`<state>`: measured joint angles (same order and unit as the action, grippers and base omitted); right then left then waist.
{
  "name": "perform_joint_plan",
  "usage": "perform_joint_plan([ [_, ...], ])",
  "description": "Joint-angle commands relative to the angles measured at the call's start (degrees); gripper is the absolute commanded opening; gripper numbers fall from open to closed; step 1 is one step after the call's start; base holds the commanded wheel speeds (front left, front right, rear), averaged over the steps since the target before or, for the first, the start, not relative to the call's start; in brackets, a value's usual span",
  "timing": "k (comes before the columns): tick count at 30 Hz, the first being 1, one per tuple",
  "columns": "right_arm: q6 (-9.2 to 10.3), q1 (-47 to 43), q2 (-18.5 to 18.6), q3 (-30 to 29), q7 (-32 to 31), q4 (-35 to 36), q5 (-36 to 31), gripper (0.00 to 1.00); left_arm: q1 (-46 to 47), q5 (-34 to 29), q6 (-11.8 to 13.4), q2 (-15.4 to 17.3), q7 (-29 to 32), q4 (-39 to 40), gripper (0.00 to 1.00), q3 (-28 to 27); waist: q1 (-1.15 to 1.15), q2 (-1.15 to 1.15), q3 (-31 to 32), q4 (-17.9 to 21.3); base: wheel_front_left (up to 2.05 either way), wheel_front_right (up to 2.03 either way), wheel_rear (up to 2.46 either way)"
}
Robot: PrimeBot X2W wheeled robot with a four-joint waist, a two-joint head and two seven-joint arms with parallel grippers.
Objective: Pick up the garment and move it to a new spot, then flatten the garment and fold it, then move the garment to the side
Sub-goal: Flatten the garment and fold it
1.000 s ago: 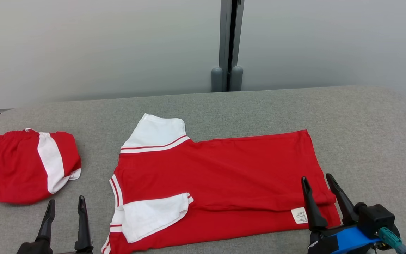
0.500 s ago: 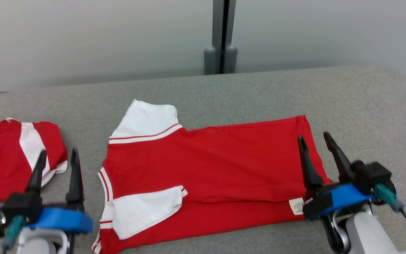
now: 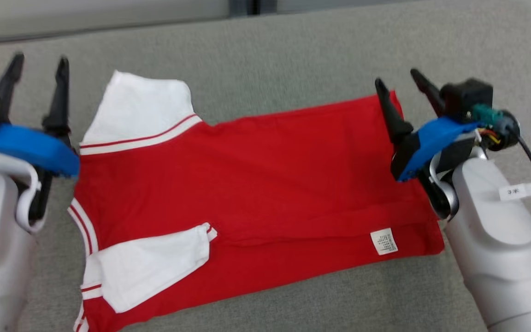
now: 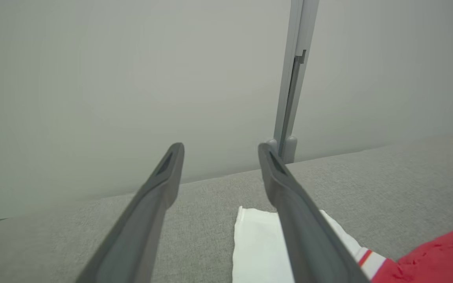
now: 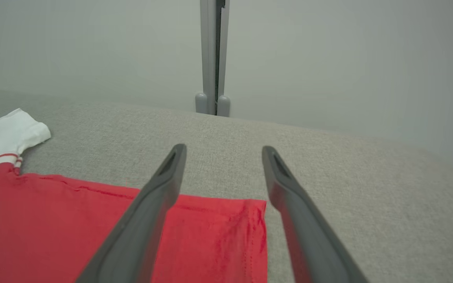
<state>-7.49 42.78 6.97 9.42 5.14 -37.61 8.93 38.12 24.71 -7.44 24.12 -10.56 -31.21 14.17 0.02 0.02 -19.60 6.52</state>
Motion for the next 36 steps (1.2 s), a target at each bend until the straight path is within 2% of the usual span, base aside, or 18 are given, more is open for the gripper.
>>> perform_joint_plan([
  [1, -0.01, 1.73, 0.56, 0.44, -0.77, -0.7, 0.13, 1.0, 2.4, 1.43, -0.03, 0.84, 0.55, -0.76, 1.0, 1.31, -0.02, -0.02, -1.55, -0.33, 0.0, 0.0, 0.0],
  [6, -0.01, 6.24, 0.76, 2.41, -3.55, -2.75, 1.22, 1.0, 10.36, 6.91, -0.03, 4.54, 3.64, -4.12, 1.0, 8.77, -0.02, -0.02, -5.71, 0.94, 0.0, 0.0, 0.0],
  [13, -0.01, 9.93, 0.39, 4.65, -3.58, -3.62, 2.8, 1.0, 17.28, 13.35, -0.03, 7.84, 7.78, -8.54, 1.0, 17.89, -0.02, -0.02, -9.86, 3.15, 0.0, 0.0, 0.0],
  [23, -0.01, 12.13, 0.45, 6.88, -3.0, -3.77, 4.42, 1.0, 20.36, 23.79, -0.03, 10.11, 14.45, -13.61, 1.0, 27.17, -0.02, -0.02, -12.13, 5.52, 0.0, 0.0, 0.0],
  [30, -0.01, 12.97, 0.44, 7.92, -4.01, -4.05, 5.14, 1.0, 21.03, 29.98, -0.04, 11.07, 18.46, -13.75, 1.0, 30.92, -0.02, -0.02, -12.66, 6.18, 0.0, 0.0, 0.0],
  [31, -0.01, 13.19, 0.38, 8.21, -4.53, -4.33, 5.38, 1.0, 20.97, 32.5, -0.04, 10.97, 19.85, -13.45, 1.0, 32.01, -0.02, -0.02, -12.83, 6.29, 0.0, 0.0, 0.0],
  [34, -0.01, 13.38, 0.35, 8.58, -5.14, -4.74, 5.61, 1.0, 21.3, 33.76, -0.04, 11.14, 20.8, -13.66, 1.0, 33.23, -0.02, -0.02, -12.82, 6.33, 0.0, 0.0, 0.0],
  [35, -0.01, 13.52, 0.38, 8.74, -5.4, -4.88, 5.58, 1.0, 21.26, 34.29, -0.04, 11.12, 21.47, -13.68, 0.52, 34.08, -0.02, -0.02, -12.74, 6.35, 0.0, 0.0, 0.0],
  [36, -0.01, 13.66, 0.49, 8.89, -5.61, -4.97, 5.66, 1.0, 21.33, 34.74, -0.04, 11.24, 21.39, -13.6, 0.24, 34.74, -0.02, -0.02, -12.63, 6.35, 0.0, 0.0, 0.0],
])
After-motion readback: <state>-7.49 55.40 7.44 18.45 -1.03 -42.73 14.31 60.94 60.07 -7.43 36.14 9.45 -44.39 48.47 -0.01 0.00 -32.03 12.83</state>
